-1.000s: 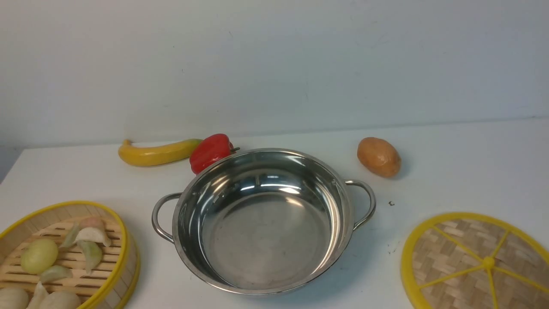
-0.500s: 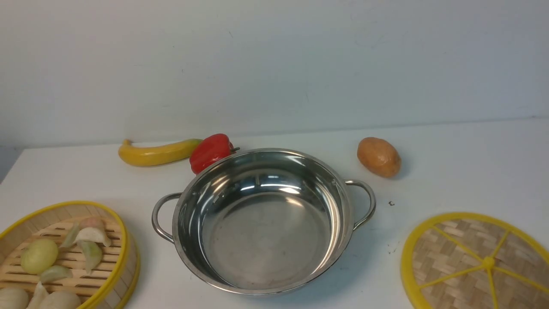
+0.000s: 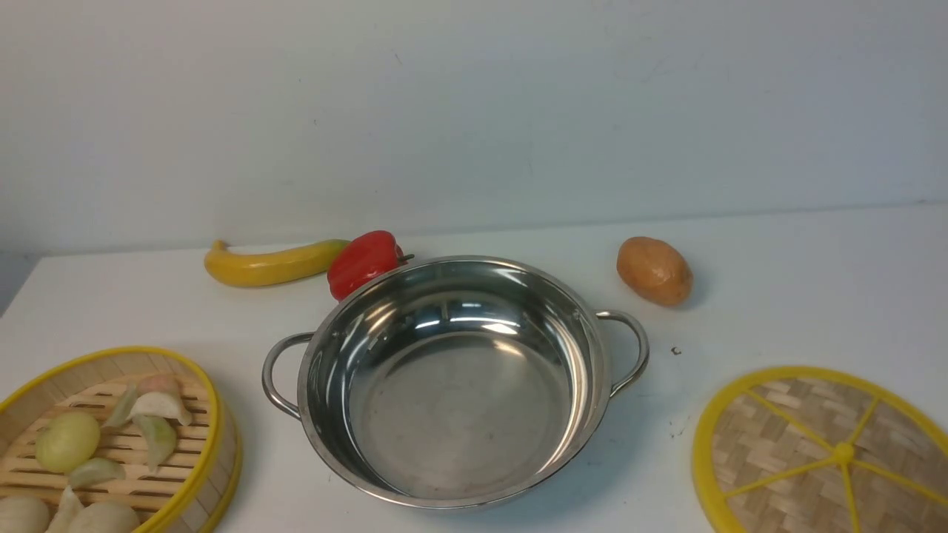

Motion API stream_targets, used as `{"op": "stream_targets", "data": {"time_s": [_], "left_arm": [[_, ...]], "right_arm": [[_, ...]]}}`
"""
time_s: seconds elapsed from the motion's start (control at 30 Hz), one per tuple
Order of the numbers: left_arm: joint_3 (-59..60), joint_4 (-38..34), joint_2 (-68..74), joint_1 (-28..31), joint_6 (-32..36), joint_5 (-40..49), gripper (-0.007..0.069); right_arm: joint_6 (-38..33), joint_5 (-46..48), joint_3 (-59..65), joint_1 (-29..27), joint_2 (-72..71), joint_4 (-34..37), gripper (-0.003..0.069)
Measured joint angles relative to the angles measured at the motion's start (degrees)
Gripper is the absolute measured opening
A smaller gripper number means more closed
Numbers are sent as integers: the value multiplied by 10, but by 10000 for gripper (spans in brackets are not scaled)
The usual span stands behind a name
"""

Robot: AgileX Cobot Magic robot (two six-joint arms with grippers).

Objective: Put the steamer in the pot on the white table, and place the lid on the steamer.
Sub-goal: 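Grasp the rim of the steamer basket holding the buns with the left gripper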

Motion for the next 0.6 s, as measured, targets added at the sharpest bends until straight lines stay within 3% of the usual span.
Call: {"op": "stream_targets", "data": {"time_s": [0.6], "left_arm": [[0,11,0,0,17,0,238]], "right_arm": [[0,0,0,0,0,0,241]]}}
